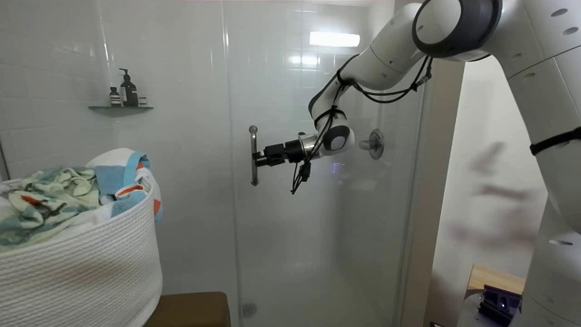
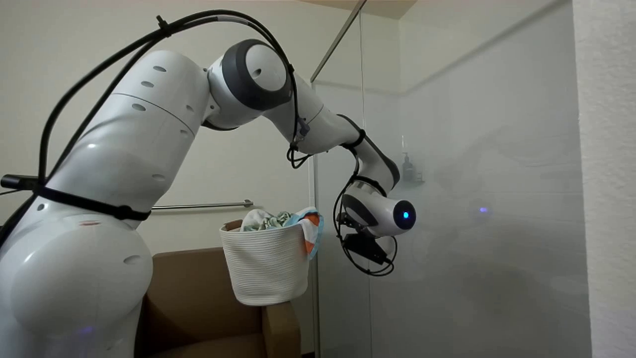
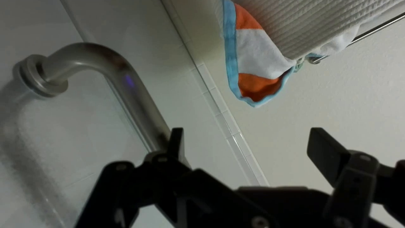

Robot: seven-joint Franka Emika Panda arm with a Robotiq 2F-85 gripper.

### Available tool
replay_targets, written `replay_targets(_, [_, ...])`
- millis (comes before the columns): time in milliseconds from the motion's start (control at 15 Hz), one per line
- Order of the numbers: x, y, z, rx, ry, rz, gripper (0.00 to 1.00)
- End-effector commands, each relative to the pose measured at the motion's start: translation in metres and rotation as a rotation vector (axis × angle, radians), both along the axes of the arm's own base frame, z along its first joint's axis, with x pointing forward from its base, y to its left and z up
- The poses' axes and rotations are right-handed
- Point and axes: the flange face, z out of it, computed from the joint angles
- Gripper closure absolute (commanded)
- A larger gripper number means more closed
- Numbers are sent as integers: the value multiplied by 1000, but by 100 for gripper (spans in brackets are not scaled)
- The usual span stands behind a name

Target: Open the door

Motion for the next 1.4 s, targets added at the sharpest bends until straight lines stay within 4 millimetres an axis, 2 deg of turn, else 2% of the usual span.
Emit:
replay_targets(0, [-1, -25, 29, 33, 10, -47, 0])
replay_targets(200, [3, -51, 49, 31, -19, -83, 0])
replay_targets(267, [3, -53, 52, 36, -20, -86, 0])
replay_targets(667, [5, -46, 49, 32, -27, -80, 0])
replay_targets(1333, [7, -21, 38, 30, -19, -67, 0])
